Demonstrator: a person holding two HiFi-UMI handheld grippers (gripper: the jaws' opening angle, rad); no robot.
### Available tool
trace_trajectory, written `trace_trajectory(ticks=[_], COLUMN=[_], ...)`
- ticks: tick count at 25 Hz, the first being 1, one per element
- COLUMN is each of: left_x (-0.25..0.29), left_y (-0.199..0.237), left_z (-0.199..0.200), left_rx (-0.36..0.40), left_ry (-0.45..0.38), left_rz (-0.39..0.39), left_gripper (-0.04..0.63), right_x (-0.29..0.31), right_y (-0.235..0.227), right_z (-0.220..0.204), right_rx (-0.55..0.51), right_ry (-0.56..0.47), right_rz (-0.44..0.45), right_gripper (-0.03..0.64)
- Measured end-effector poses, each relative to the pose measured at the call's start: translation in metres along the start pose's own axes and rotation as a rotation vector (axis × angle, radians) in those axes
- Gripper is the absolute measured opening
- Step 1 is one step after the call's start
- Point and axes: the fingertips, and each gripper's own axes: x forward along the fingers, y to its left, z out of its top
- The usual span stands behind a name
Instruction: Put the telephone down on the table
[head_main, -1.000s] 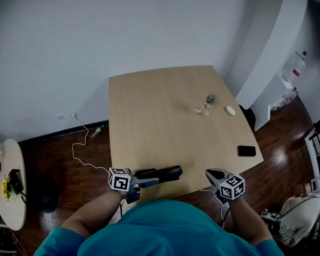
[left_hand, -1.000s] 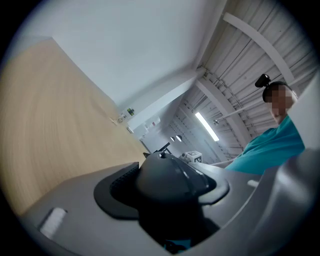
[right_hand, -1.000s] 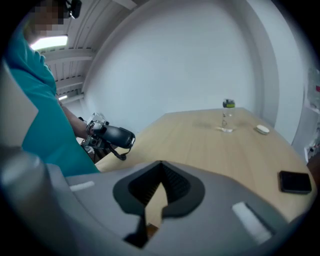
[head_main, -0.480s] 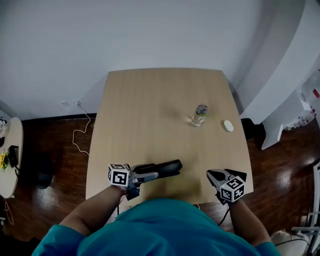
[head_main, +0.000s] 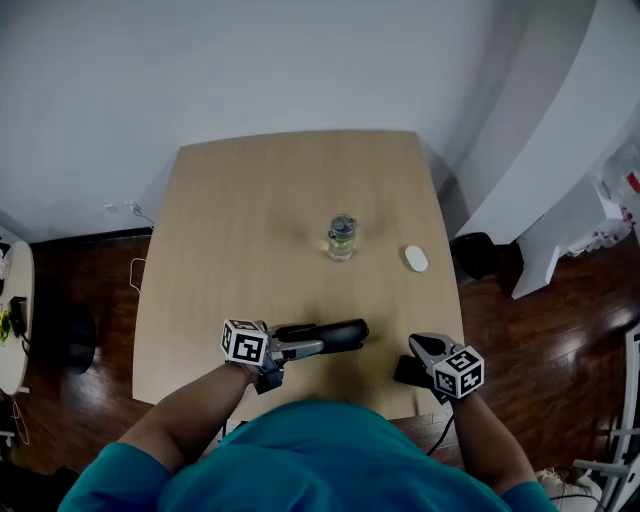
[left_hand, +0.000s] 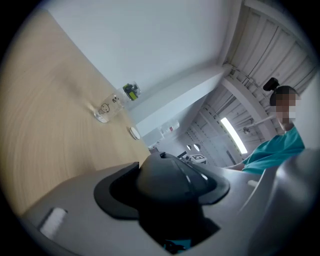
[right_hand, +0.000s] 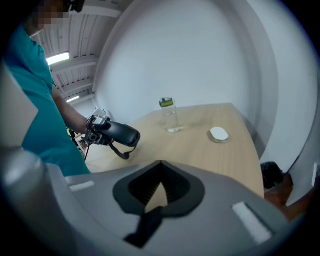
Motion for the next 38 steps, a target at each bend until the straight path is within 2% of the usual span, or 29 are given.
trace_trajectory(ticks=[5, 13, 27, 31, 34, 38], left_x=[0.050, 0.117, 0.172, 0.177, 0.178, 0.179], left_y=[0.013, 0.031, 0.049, 0.057, 0.064, 0.073], left_z=[0.012, 0.020, 0.010, 0.006, 0.002, -0.007], left_rx=[-0.021, -0.056, -0.128, -0.215, -0.274, -0.246], left_ry=[0.053, 0.124, 0.231, 0.249, 0.283, 0.336], left_rz=[0.004, -0.010, -0.025, -0.016, 0.026, 0.128], left_gripper=[0.302, 0.302, 0.302, 0.305, 0.311, 0.334], right_x=[-0.009, -0.013, -0.012, -0.011, -0.009, -0.007], right_y=[-0.039, -0.072, -0.072, -0.073, -0.071, -0.067], right_z=[-0.006, -0.018, -0.026, -0.029, -0.029, -0.031], right_rx=[0.033, 0.083, 0.119, 0.130, 0.132, 0.129], right_ry=[0.000, -0.010, -0.027, -0.030, -0.027, -0.022], right_rz=[-0.023, -0.033, -0.004, -0.005, -0.001, 0.005], right_gripper=[0.003, 0.002, 0.002, 0.002, 0.002, 0.003])
